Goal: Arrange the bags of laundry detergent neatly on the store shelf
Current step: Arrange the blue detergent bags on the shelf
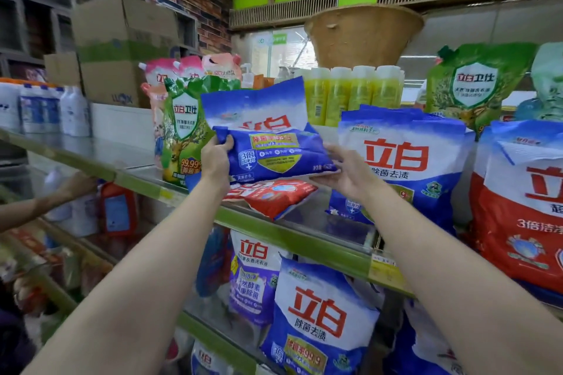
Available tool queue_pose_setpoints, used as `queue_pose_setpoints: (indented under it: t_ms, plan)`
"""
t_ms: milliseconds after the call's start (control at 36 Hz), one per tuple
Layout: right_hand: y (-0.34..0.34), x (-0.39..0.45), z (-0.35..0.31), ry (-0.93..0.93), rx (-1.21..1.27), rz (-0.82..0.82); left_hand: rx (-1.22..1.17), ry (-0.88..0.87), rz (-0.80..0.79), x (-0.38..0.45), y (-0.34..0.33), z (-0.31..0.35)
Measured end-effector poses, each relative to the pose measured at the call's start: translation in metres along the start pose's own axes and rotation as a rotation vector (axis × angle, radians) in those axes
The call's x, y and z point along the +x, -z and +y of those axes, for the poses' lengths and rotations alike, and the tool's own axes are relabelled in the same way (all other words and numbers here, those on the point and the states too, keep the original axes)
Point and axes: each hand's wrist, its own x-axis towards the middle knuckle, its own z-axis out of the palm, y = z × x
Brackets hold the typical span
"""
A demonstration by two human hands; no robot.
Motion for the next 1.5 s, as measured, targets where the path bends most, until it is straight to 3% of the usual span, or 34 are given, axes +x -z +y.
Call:
queue_pose_setpoints:
  t_ms: [139,306,500,667,806,972,1083,1389,1500]
  plan:
    - [0.01,-0.015,-0.014,-0.062,-0.227,-0.034,0.068,-0.028,-0.175,-0.007,-0.017,0.011]
    - [0.045,-0.036,-0.021,-0.061,-0.254,0.1,0.133,0.022,-0.315,-0.023,-0.057,-0.006]
    - [0.08,-0.083,-0.023,-0.015,-0.458,0.337,0.272,0.082,-0.463,-0.042,-0.099,-0.045]
    - [0.089,-0.09,-0.016,-0.133,-0.561,0.484,0.497,0.15,-0.408,-0.039,-0.116,-0.078]
    - [0.087,-0.095,-0.007,-0.135,-0.685,0.492,0.657,0.059,-0.419,-0.051,-0.126,-0.078]
    - [0.092,-0.092,-0.004,-0.23,-0.901,0.676,0.907,-0.107,-0.38,-0.062,-0.119,-0.074]
    - [0.087,-0.11,-0.01,-0.317,-1.159,0.8,0.983,-0.126,-0.361,-0.066,-0.111,-0.063]
    - [0.061,-0.112,-0.012,-0.186,-1.372,0.849,1.363,-0.266,-0.363,-0.09,-0.084,-0.034]
    - [0.059,-0.118,-0.011,-0.021,-1.503,0.858,1.472,-0.327,-0.327,-0.102,-0.075,-0.026]
